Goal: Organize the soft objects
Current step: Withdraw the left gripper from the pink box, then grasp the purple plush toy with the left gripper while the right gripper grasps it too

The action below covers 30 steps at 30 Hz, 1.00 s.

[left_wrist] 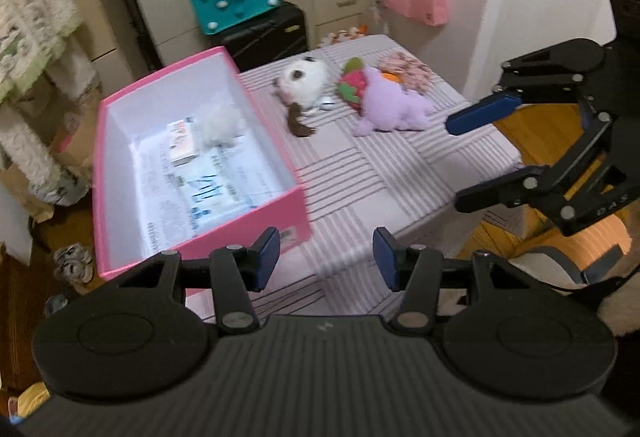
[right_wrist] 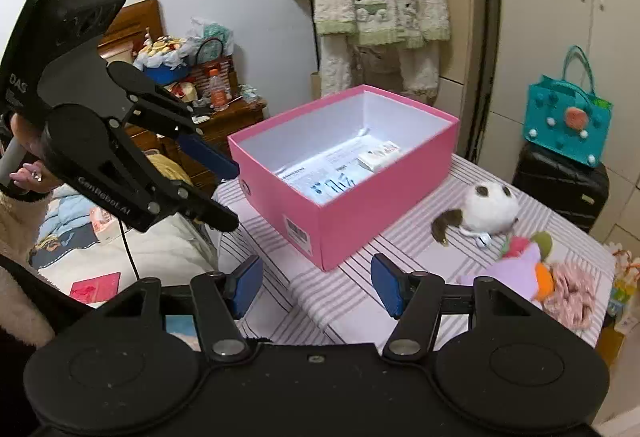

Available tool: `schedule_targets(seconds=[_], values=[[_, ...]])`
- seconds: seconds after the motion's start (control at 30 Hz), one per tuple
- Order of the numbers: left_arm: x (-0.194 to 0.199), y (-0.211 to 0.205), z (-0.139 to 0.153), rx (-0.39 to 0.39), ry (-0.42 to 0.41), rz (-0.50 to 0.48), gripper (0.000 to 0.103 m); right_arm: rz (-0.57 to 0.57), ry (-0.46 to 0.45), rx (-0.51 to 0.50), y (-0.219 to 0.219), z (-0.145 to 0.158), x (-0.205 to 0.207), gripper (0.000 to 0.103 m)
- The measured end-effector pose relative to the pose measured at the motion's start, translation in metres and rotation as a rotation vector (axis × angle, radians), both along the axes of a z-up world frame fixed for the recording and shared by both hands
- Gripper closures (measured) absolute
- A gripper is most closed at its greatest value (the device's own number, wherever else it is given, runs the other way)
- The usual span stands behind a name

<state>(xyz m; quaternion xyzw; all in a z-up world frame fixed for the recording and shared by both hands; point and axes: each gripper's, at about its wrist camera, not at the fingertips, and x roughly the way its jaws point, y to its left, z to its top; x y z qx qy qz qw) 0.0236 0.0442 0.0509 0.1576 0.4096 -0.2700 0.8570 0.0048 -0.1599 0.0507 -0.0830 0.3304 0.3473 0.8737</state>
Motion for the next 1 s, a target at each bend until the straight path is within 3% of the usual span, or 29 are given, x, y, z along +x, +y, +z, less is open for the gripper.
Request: schedule_targets(seconds=[0.17, 0.37, 0.6, 1.0], values=[[0.002, -0.025, -0.014, -0.022, 0.019, -0.064, 0.051, -0.066, 0.025, 0.008, -0.022, -0.020, 0.001, 0.038], [0.021, -0.047, -0.042, -0.139, 0.054, -0.054, 0.051, -0.149, 0.045, 0.001, -0.052, -0.052, 0.015, 0.037], [0.046, -0.083, -0.065, -0.201, 0.025, -0.071, 0.051, -0.242, 0.039, 0.007, -0.083, -0.090, 0.042, 0.037], [0.098, -0.137, -0.102, -0.246, 0.042, -0.036, 0.051, -0.294, -0.183, -0.155, -0.100, -0.133, 0.074, 0.031]])
